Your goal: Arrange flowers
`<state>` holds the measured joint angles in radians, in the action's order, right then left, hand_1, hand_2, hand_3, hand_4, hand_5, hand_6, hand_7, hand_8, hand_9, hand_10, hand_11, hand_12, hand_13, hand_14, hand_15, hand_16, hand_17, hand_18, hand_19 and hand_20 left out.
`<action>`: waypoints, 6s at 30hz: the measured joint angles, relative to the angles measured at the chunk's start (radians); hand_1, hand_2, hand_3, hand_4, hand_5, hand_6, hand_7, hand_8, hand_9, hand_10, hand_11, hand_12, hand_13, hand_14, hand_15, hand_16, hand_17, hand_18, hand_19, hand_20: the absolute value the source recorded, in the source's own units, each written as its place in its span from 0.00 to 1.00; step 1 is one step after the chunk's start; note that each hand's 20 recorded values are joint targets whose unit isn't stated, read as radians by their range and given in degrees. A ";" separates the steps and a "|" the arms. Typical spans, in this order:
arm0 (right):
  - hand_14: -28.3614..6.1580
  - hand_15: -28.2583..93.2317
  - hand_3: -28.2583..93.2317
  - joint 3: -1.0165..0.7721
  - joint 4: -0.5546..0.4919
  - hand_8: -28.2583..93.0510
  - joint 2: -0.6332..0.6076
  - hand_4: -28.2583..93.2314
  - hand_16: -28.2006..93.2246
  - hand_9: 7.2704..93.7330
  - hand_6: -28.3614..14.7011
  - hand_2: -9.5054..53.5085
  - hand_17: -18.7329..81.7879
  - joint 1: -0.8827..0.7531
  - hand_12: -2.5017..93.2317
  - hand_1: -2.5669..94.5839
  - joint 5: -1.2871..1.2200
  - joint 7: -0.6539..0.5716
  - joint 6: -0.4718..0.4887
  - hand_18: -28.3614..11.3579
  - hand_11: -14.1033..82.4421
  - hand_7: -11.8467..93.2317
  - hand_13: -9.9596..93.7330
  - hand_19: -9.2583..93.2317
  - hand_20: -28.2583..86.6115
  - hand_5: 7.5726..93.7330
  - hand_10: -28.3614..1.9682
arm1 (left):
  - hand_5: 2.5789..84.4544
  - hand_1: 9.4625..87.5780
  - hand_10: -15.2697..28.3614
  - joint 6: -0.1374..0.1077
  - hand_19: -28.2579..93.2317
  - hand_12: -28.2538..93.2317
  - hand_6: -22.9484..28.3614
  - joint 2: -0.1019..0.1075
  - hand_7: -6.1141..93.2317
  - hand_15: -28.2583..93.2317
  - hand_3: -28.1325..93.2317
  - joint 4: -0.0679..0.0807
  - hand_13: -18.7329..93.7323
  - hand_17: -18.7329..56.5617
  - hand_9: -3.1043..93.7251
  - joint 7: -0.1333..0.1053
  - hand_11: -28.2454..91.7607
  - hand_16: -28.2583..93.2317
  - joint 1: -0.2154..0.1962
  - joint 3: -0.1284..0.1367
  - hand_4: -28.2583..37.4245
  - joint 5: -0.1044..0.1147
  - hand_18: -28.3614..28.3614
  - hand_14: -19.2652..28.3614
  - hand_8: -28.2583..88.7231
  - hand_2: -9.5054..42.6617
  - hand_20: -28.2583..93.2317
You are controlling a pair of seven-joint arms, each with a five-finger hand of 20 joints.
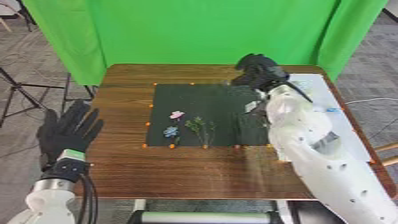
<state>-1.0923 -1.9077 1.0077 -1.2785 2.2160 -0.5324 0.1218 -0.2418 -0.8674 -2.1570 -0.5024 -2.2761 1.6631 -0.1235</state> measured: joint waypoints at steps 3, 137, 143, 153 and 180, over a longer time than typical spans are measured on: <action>0.45 0.76 0.87 -0.063 0.017 0.14 -0.083 0.02 0.46 0.55 0.53 0.00 0.53 -0.049 0.19 0.43 0.026 -0.082 -0.055 0.12 0.26 0.25 0.71 0.93 0.59 0.53 0.41 | 0.43 0.19 0.60 -0.001 0.50 0.30 0.56 0.004 0.26 0.50 0.78 -0.003 0.35 0.17 0.36 -0.007 0.39 0.15 -0.015 0.013 0.00 0.000 0.71 0.66 0.14 0.47 0.30; 0.68 0.68 0.84 0.341 0.202 0.22 0.209 0.00 0.57 0.73 0.61 0.00 0.57 0.034 0.27 0.63 0.201 0.028 -0.048 0.16 0.27 0.37 0.77 0.94 0.57 0.68 0.55 | 0.45 0.21 0.61 -0.029 0.51 0.30 0.56 -0.041 0.27 0.51 0.79 0.048 0.36 0.17 0.37 0.144 0.40 0.14 0.114 -0.066 0.00 -0.065 0.71 0.67 0.14 0.49 0.30; 0.66 0.67 0.84 0.329 0.188 0.23 0.208 0.00 0.57 0.71 0.61 0.00 0.56 0.022 0.22 0.60 0.197 0.027 -0.027 0.16 0.31 0.37 0.77 0.94 0.57 0.68 0.51 | 0.45 0.21 0.62 -0.029 0.51 0.30 0.56 -0.041 0.27 0.52 0.79 0.045 0.37 0.17 0.37 0.139 0.41 0.15 0.102 -0.056 0.00 -0.063 0.71 0.67 0.14 0.48 0.30; 0.56 0.71 0.88 0.301 0.165 0.15 0.209 0.00 0.49 0.66 0.61 0.00 0.55 -0.005 0.19 0.49 0.173 0.035 0.029 0.15 0.29 0.33 0.76 0.93 0.56 0.67 0.45 | 0.45 0.21 0.63 -0.030 0.51 0.30 0.57 -0.042 0.28 0.52 0.78 0.045 0.37 0.17 0.38 0.137 0.41 0.14 0.093 -0.052 0.00 -0.059 0.71 0.68 0.14 0.49 0.30; 0.46 0.73 0.87 0.103 0.201 0.15 0.100 0.04 0.44 0.50 0.46 0.10 0.56 -0.024 0.15 0.37 0.099 -0.118 -0.207 0.13 0.24 0.21 0.74 0.94 0.55 0.50 0.39 | 0.42 0.24 0.61 0.136 0.49 0.31 0.56 -0.073 0.22 0.46 0.64 0.046 0.34 0.16 0.35 0.178 0.37 0.17 0.033 0.026 0.00 -0.106 0.72 0.67 0.16 0.55 0.29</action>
<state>-0.9888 -1.7063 1.1078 -1.3023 2.3154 -0.6502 -0.0853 -0.1057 -0.9409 -2.1115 -0.3240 -2.2432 1.6887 -0.2296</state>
